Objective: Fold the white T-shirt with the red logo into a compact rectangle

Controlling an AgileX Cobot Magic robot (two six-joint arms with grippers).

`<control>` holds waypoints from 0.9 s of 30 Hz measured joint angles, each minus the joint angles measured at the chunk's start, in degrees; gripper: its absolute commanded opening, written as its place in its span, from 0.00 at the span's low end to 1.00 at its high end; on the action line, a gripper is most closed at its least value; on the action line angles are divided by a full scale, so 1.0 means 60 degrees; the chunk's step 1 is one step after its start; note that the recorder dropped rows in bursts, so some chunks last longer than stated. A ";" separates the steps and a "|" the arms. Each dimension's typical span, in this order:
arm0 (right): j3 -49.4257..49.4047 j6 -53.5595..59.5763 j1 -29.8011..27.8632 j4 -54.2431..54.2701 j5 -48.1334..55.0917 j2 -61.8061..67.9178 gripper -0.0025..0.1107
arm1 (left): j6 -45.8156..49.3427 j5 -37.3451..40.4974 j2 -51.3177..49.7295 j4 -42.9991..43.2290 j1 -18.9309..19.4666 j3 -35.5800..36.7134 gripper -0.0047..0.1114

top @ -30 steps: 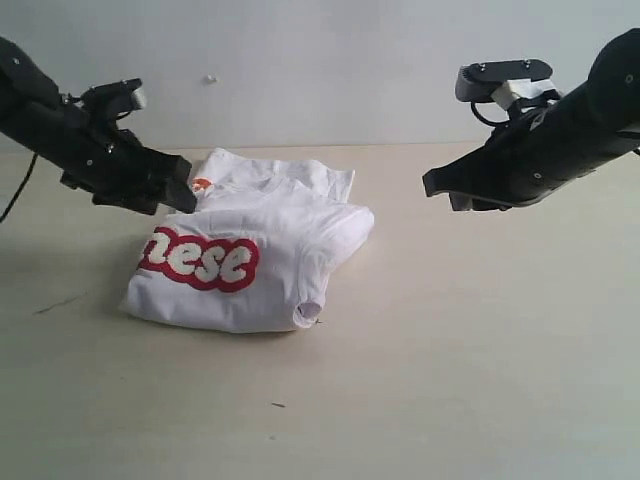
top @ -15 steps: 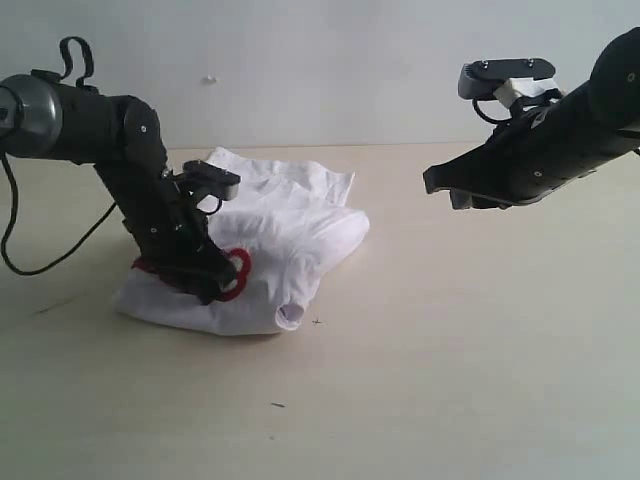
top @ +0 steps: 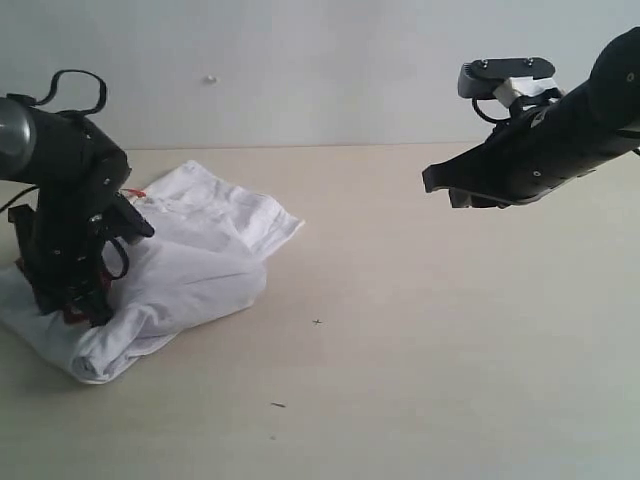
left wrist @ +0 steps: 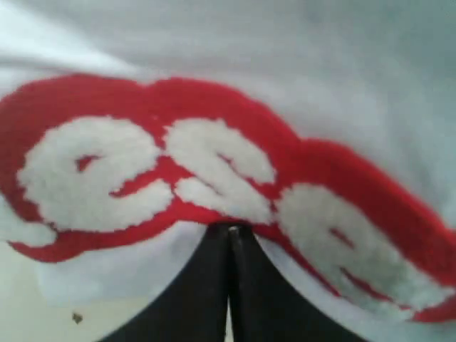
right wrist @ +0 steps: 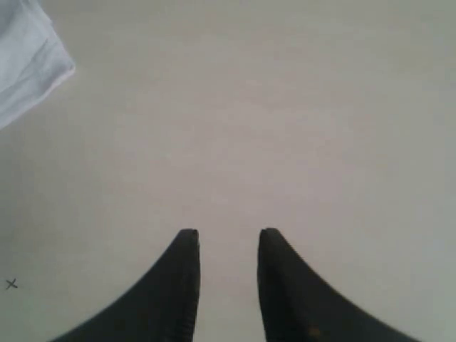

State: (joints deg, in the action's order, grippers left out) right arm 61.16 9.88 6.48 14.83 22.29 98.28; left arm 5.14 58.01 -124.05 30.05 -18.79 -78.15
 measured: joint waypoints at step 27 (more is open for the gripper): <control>0.0000 0.0258 0.0000 0.0402 -0.0011 0.0000 0.28 | 0.7020 0.1538 0.0192 -0.7545 -0.0356 0.0131 0.04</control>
State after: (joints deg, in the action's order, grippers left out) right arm 61.16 11.43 6.48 17.24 22.22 98.28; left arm 47.26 67.24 -122.90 -15.22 -20.92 -77.36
